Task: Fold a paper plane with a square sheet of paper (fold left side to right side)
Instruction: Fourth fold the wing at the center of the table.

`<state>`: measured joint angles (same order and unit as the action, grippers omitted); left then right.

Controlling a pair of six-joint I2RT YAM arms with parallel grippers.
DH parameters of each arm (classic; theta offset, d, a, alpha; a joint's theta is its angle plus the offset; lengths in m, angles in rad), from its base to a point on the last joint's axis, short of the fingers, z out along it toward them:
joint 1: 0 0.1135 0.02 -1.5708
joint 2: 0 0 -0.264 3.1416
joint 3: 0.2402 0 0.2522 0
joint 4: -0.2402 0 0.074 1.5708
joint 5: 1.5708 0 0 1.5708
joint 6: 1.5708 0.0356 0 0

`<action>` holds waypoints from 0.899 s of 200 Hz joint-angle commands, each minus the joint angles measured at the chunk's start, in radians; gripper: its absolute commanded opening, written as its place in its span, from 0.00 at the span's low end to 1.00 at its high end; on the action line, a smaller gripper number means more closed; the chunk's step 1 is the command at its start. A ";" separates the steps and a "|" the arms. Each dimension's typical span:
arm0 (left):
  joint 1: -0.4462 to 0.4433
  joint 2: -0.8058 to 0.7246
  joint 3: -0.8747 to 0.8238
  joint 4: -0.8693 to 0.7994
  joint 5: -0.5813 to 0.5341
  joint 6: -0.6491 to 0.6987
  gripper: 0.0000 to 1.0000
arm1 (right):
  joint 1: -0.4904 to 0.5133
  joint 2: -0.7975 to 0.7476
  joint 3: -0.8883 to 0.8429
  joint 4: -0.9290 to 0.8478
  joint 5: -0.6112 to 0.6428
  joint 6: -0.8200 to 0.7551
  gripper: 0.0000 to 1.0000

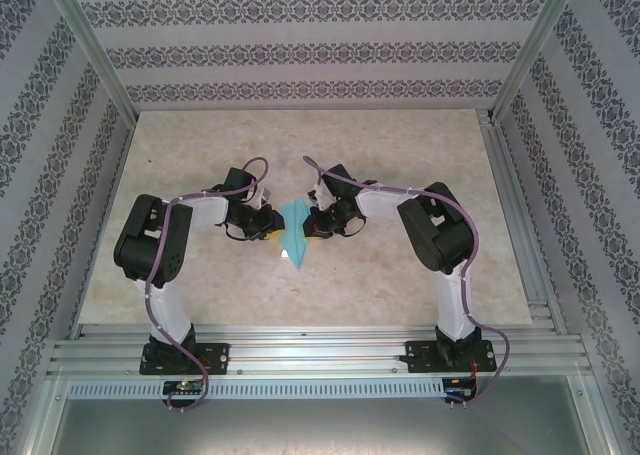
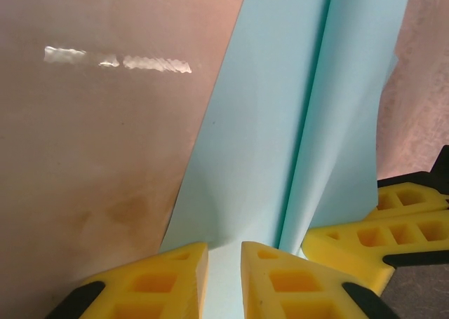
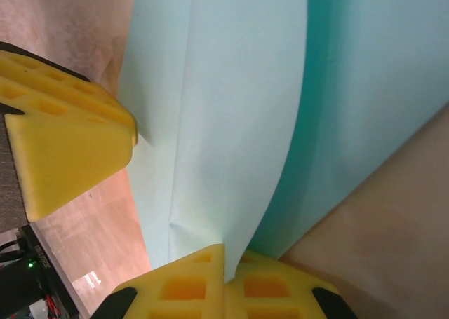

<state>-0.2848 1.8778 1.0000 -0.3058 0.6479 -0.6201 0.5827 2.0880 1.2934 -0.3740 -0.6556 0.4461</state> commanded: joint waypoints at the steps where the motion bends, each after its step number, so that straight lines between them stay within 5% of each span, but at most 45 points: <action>1: -0.025 0.057 -0.022 -0.047 -0.083 0.028 0.21 | 0.014 0.024 -0.003 -0.014 0.019 -0.015 0.06; 86: -0.028 0.027 -0.012 -0.062 -0.075 0.027 0.25 | 0.025 0.072 0.015 -0.085 0.055 -0.027 0.07; 154: -0.019 -0.095 0.100 -0.250 -0.129 0.097 0.48 | 0.028 0.108 0.018 -0.154 0.081 -0.036 0.07; 180: -0.017 -0.143 0.105 -0.251 -0.110 0.085 0.41 | 0.028 0.108 0.020 -0.164 0.086 -0.042 0.07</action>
<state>-0.3031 1.8023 1.0790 -0.4957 0.5518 -0.5598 0.5873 2.1201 1.3399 -0.4385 -0.6559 0.4339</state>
